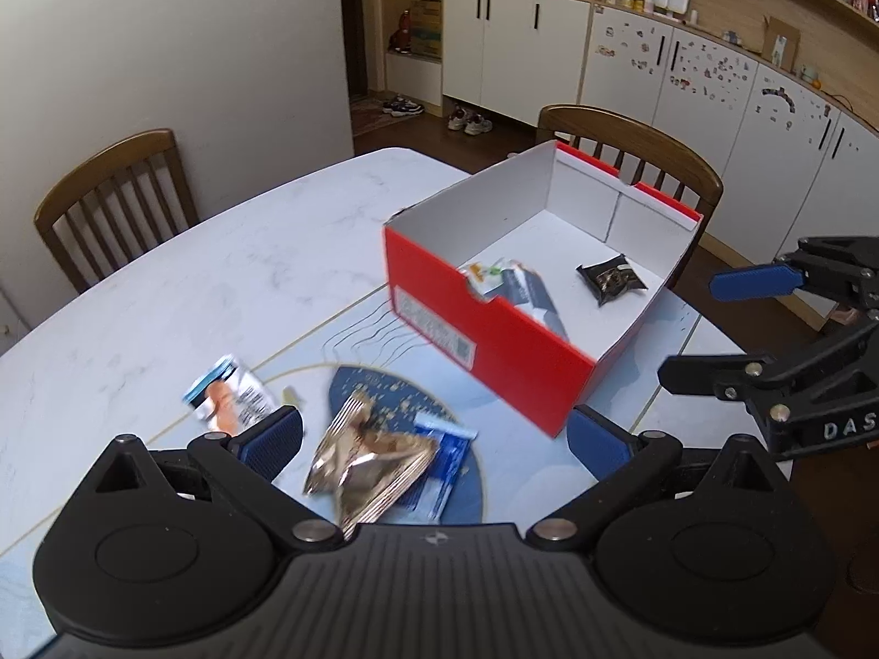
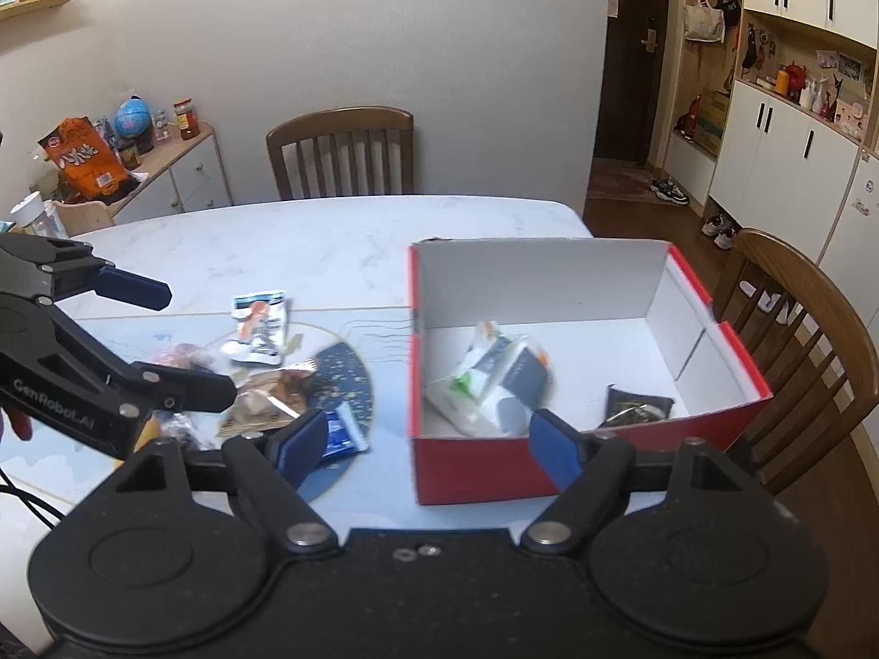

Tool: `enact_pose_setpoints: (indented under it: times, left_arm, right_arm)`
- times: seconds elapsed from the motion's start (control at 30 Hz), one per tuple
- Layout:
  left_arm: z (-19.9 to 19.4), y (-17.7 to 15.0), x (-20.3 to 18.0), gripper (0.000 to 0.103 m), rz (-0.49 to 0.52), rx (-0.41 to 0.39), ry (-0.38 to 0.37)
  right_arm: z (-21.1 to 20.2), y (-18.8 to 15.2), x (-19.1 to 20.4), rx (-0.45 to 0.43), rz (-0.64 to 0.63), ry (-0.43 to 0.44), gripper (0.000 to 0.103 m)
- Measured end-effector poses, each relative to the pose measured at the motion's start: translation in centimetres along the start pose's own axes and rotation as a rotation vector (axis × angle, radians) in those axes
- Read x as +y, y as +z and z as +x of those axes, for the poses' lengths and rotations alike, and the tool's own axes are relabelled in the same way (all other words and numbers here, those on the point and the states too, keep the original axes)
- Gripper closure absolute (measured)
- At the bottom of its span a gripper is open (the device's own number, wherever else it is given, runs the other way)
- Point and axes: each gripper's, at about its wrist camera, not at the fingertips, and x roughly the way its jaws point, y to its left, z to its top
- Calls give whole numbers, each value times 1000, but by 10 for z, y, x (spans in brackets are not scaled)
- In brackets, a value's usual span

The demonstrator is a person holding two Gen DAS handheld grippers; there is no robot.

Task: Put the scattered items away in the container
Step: 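Withdraw both open grippers from the red shoebox back over the table, then move right gripper to gold foil packet while left gripper approaches pink printed bag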

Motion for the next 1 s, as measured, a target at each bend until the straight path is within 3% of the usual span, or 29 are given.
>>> enact_pose_setpoints:
  times: [0.57, 1.0]
  left_arm:
    - [-20, -48, 70, 0, -128, 8, 55]
    - [-8, -74, 118, 0, -211, 50, 124]
  right_arm:
    - [9, -23, 62, 22, 16, 6, 22]
    - [35, -27, 86, 48, 17, 21, 22]
